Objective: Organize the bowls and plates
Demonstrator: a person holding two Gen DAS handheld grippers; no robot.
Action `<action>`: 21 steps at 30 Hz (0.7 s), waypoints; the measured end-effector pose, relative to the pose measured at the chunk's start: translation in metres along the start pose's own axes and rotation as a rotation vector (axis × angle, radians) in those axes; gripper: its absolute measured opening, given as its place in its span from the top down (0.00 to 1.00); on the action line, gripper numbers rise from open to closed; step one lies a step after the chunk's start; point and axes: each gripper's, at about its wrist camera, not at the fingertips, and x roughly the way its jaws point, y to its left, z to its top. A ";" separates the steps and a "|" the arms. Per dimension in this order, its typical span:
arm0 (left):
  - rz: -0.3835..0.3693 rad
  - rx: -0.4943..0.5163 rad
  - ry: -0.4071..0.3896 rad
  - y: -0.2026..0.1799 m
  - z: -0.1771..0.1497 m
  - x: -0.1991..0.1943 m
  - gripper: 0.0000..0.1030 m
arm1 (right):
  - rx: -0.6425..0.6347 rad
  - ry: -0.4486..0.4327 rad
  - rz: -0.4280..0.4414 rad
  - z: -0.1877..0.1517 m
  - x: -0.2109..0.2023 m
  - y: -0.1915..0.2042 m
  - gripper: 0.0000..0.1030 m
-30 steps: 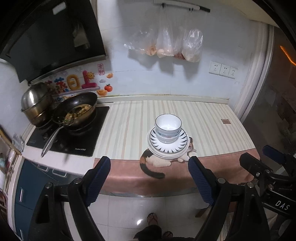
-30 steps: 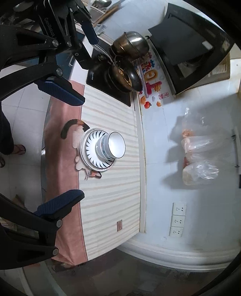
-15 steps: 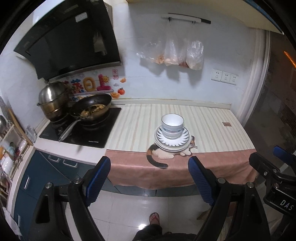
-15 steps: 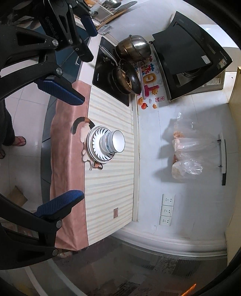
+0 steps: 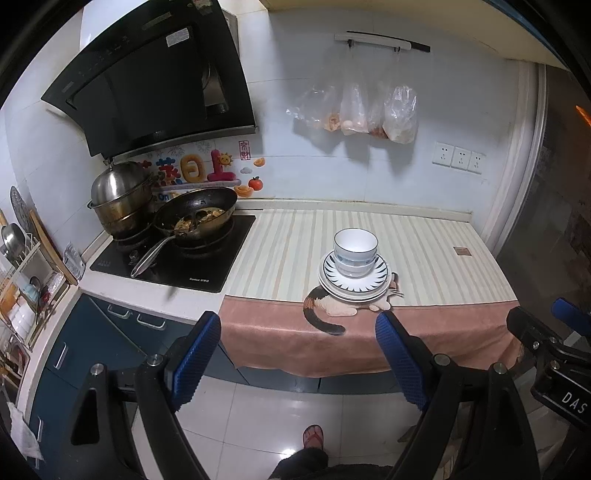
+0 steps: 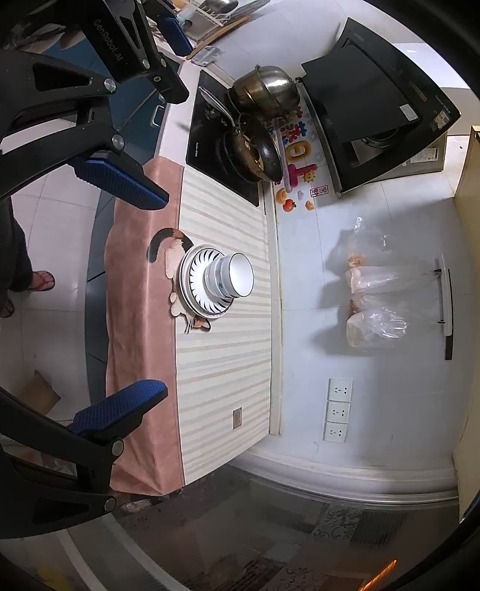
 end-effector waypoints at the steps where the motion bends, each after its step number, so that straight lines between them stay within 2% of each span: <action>1: 0.001 0.000 0.001 -0.001 0.000 0.000 0.17 | -0.002 -0.004 -0.002 0.000 -0.001 0.000 0.07; 21: -0.018 0.025 0.005 0.002 0.001 0.003 0.17 | -0.013 -0.019 -0.019 0.002 -0.005 0.011 0.07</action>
